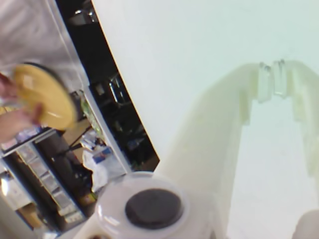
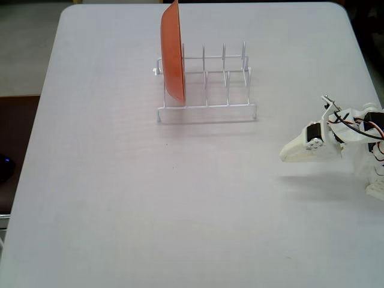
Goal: Could you take three plates?
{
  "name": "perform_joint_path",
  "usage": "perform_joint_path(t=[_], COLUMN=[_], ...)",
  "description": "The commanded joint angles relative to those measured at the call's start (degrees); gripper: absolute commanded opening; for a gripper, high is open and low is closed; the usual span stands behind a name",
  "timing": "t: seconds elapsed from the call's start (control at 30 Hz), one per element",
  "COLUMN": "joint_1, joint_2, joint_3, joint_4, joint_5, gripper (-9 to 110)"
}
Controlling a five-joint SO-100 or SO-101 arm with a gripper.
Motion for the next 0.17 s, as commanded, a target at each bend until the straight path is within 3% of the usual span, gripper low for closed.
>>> perform_joint_path(t=[0.0, 0.13], joint_1=[0.26, 0.26], joint_2=[1.23, 1.23], joint_3=[-0.18, -0.18], joint_4=[0.09, 0.09], joint_5=[-0.09, -0.09], gripper=[0, 0])
